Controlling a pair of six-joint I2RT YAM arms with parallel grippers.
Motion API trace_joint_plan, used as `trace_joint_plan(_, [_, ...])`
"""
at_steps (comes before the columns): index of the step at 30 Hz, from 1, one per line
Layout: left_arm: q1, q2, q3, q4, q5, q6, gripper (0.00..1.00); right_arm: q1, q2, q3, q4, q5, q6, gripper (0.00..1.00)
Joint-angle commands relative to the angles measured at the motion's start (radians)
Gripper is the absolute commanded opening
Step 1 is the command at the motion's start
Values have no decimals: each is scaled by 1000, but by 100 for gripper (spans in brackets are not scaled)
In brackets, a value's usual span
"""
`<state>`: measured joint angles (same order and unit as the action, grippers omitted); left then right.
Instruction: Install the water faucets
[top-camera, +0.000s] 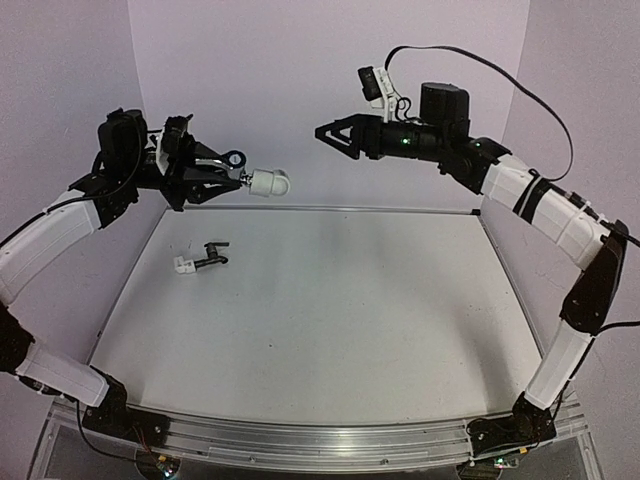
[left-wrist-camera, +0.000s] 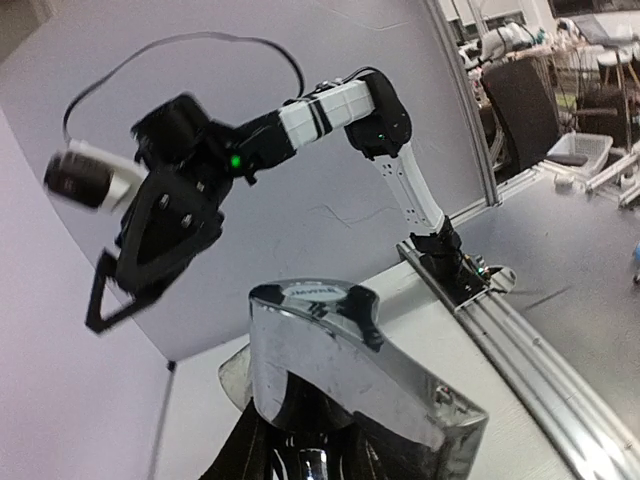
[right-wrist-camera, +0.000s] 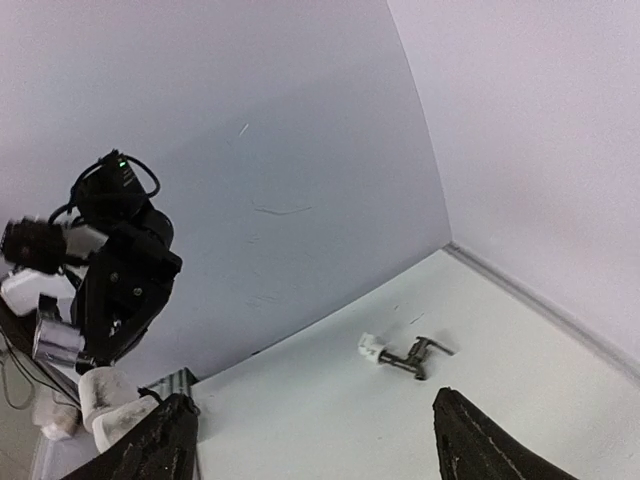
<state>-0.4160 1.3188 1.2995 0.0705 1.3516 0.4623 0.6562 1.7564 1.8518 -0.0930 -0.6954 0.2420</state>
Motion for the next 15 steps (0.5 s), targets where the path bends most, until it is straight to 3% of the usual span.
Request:
trace_joint_plan(1, [3, 17, 72, 30, -165, -509, 0, 19, -92, -37, -4, 11, -309, 84])
trace_joint_plan(6, [5, -13, 59, 30, -371, -844, 0, 39, -93, -66, 20, 3, -447, 87])
trace_joint_plan(12, [5, -13, 64, 29, -390, -1202, 0, 144, -96, -127, 27, 149, -669, 92])
trace_joint_plan(15, [5, -30, 58, 28, -386, -1312, 0, 181, -89, -145, 43, 174, -699, 93])
